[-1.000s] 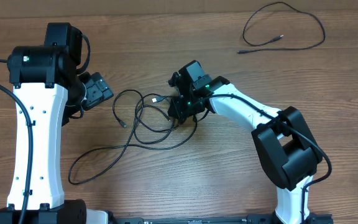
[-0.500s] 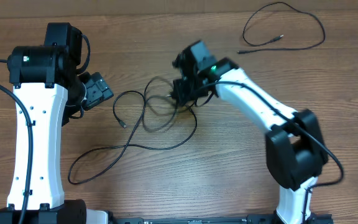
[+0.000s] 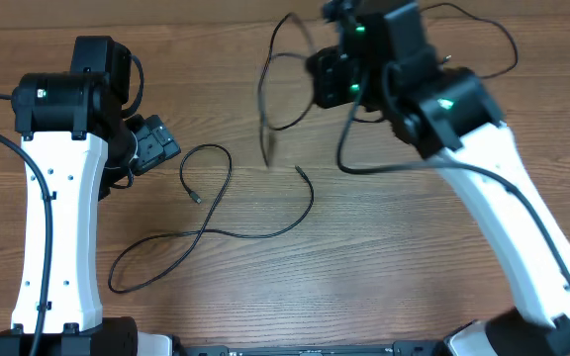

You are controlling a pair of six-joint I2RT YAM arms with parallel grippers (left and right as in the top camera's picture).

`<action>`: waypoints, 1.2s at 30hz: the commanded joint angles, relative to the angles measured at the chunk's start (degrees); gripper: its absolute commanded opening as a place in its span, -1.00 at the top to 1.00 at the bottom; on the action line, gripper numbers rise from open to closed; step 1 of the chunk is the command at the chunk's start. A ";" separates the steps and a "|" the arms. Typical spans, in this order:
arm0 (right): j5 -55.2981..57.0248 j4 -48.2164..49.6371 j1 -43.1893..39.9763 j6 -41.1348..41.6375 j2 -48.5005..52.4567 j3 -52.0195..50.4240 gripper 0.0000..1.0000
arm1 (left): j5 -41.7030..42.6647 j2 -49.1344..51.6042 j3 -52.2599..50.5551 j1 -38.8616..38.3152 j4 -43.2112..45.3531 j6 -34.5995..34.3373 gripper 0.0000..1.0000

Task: Untangle cables
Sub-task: 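Pull the strand up-right with the right gripper, separating it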

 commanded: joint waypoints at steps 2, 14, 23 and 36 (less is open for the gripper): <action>9.94 -2.40 -5.99 0.02 -5.18 1.38 0.93 | 0.11 0.11 -0.37 -0.02 0.07 0.28 -0.99; 8.74 -9.25 -34.88 0.04 -5.09 1.31 0.93 | 0.09 0.11 -0.37 -0.02 0.07 0.28 -0.99; 5.33 -7.08 -41.83 0.07 -3.26 -1.51 0.93 | 0.11 0.11 -0.37 -0.02 0.07 0.28 -0.99; -9.18 -7.63 -41.81 0.07 8.11 -2.25 0.93 | 0.11 0.11 -0.37 -0.02 0.07 0.28 -0.99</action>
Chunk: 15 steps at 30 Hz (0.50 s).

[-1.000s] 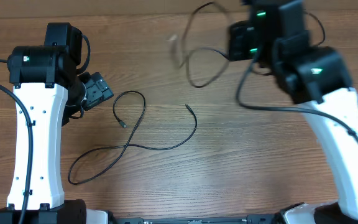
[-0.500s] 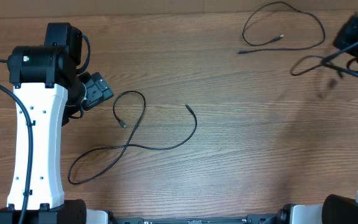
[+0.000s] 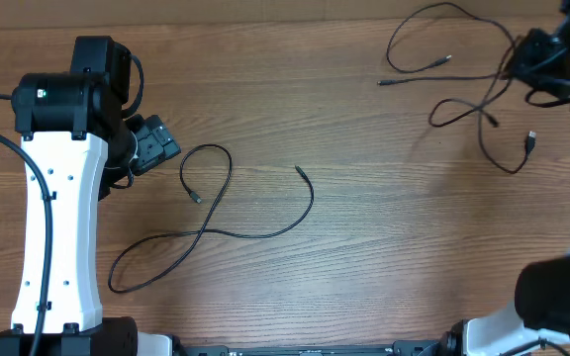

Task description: Untangle cables

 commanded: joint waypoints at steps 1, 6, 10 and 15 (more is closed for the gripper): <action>-4.70 -0.68 0.00 0.07 1.84 -0.33 0.93 | 0.09 0.11 -0.37 -0.02 0.07 0.28 -0.99; -13.97 -1.01 0.33 0.04 3.80 -1.55 0.93 | 0.11 0.11 -0.37 -0.02 0.07 0.28 -0.99; -14.82 -0.85 1.03 0.07 5.42 -4.48 0.93 | 0.11 0.11 -0.37 -0.02 0.07 0.28 -0.99; -18.34 -0.04 1.01 0.07 7.41 -7.85 0.93 | 0.11 0.11 -0.37 -0.02 0.07 0.28 -0.99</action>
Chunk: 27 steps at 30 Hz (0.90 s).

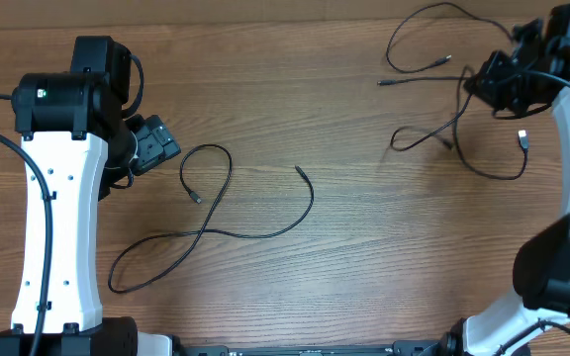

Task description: Untangle cables

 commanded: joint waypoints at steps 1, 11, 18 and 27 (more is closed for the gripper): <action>-4.57 0.28 0.04 0.07 1.99 -1.84 0.93 | 0.09 0.11 -0.37 -0.02 0.09 0.28 -0.98; 16.24 -1.31 -0.61 9.51 3.30 -1.86 0.40 | 0.09 0.11 -0.37 -0.02 0.09 0.28 -0.99; 21.03 -2.32 -0.61 9.51 3.34 -1.86 0.00 | 0.09 0.11 -0.37 -0.02 0.09 0.28 -0.99; 0.66 -0.48 -0.55 -1.31 3.34 -1.86 0.03 | 0.09 0.11 -0.37 -0.02 0.09 0.28 -0.99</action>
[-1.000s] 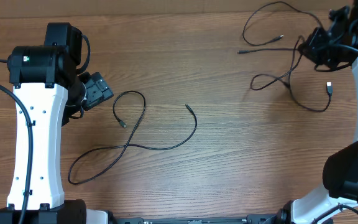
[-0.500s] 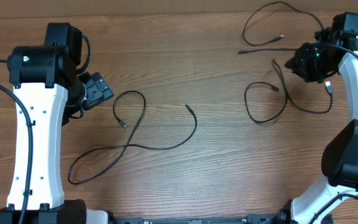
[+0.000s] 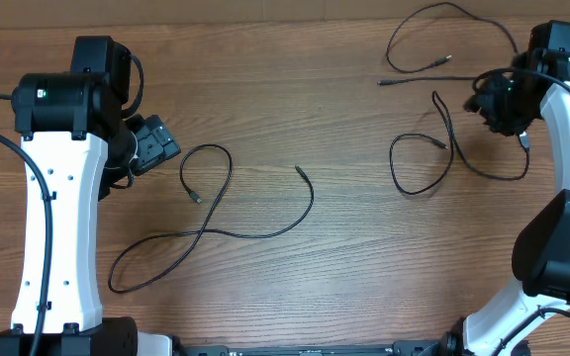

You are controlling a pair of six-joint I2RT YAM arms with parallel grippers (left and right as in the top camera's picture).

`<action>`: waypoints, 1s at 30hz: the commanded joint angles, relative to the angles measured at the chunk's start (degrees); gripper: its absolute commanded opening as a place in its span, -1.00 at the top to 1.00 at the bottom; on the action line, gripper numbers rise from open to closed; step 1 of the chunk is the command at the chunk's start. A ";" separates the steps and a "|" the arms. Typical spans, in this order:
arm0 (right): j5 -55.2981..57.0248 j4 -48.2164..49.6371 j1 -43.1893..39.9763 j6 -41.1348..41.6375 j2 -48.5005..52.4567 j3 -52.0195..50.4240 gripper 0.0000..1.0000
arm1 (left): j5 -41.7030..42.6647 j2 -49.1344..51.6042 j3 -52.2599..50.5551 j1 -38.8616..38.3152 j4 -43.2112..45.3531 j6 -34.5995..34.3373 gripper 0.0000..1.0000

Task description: Untangle cables

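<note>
A long black cable (image 3: 228, 233) lies at centre left, with a loop near its plug and a tail running toward the front left. A second black cable (image 3: 422, 191) lies flat at the right in a loop, one strand curving back toward my right gripper (image 3: 501, 103). That gripper hovers just right of it, and its fingers are too dark to read. A third thin cable (image 3: 433, 8) lies at the far right back. My left gripper (image 3: 154, 144) rests left of the long cable's loop and touches nothing I can see.
The white left arm (image 3: 59, 218) stretches along the left side. The right arm runs down the right edge, with its own wiring around the wrist. Bare wooden tabletop (image 3: 364, 267) fills the middle and front.
The right-hand cable, which hung partly raised from my right gripper, now lies flat in a loop on the table. The gripper has shifted slightly right. The left arm is unchanged.
My right gripper first held a tangle of cable raised over the back centre. It then stood at the far right with the cables spread there, one at the back and one still hanging from it. Now that one rests flat. The left cable never moved.
</note>
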 commanded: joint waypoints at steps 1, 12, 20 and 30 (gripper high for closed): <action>-12.17 0.55 -0.26 -6.73 -0.26 0.11 0.03 | 0.09 0.11 -0.37 -0.02 0.07 0.28 -0.99; -6.36 0.24 1.70 -7.63 0.09 -3.13 0.23 | 0.09 0.11 -0.37 -0.02 0.07 0.28 -0.99; -6.34 5.11 5.79 -7.61 0.70 -9.77 0.63 | 0.07 0.11 -0.37 -0.02 0.07 0.28 -0.99; -6.38 8.81 6.51 -2.43 0.70 -10.45 0.93 | 0.09 0.11 -0.37 -0.02 0.07 0.28 -0.99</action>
